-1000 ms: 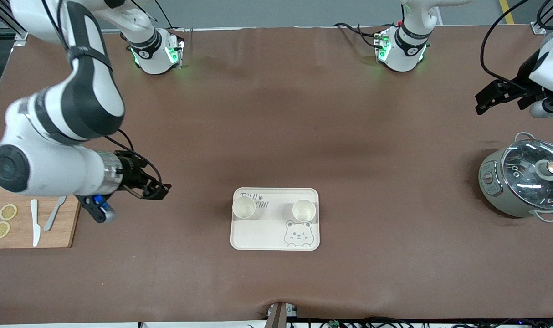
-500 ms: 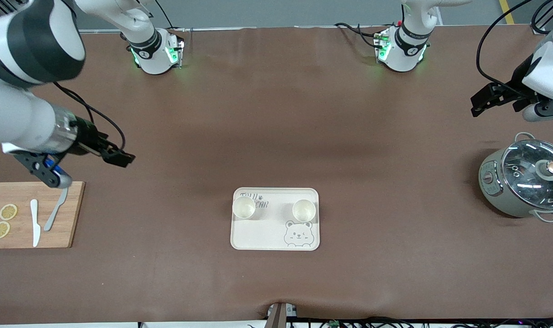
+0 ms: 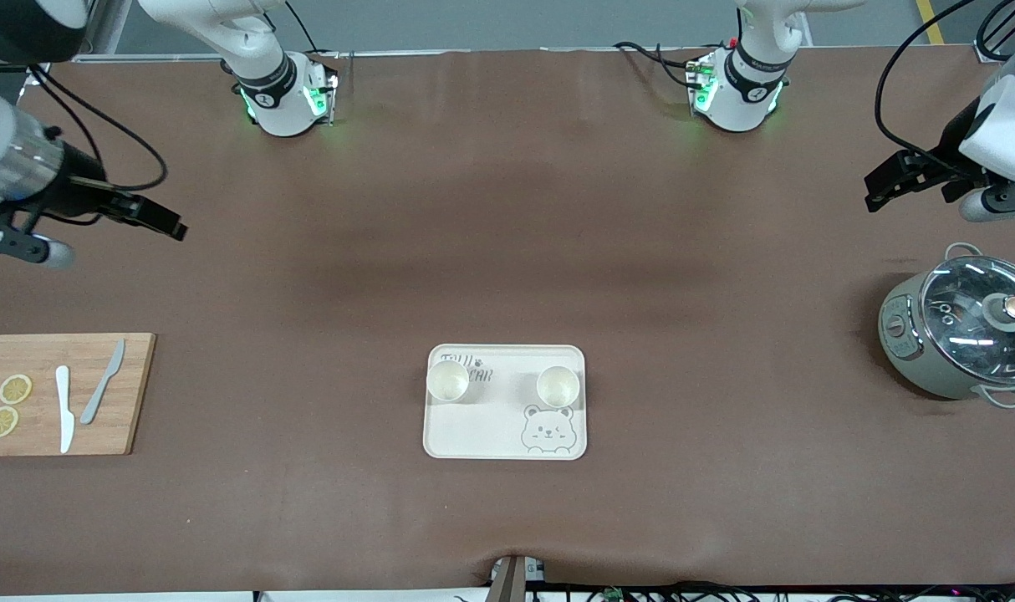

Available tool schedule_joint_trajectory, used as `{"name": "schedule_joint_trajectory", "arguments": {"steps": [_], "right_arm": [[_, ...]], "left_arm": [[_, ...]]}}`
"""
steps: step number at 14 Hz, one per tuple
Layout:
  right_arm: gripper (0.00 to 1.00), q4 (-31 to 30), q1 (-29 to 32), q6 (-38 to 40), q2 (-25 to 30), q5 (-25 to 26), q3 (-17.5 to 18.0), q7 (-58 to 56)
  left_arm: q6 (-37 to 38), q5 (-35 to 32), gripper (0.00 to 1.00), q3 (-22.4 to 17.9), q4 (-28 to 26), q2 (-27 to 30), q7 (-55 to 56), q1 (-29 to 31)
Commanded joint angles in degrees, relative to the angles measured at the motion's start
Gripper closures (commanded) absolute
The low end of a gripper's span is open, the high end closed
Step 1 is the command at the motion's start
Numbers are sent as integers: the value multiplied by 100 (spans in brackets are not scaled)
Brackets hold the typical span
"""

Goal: Place white IKEA cup upright on tray with both arms

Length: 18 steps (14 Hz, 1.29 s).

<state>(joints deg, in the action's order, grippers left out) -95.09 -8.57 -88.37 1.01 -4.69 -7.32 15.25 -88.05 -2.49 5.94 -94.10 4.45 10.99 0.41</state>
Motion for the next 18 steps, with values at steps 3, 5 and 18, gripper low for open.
{"name": "schedule_joint_trajectory", "arguments": {"steps": [3,5,18], "right_arm": [[0,578,944,188,-21,109,99,-1848],[0,1244,963,888,-187,178,108,-1894],[0,1072,972,1041,-57,276,125,-1938]], "left_arm": [[209,91,0,13,93,126,0,47],[236,91,0,22,93,144,0,56],[333,91,0,-22,93,214,9,73]]}}
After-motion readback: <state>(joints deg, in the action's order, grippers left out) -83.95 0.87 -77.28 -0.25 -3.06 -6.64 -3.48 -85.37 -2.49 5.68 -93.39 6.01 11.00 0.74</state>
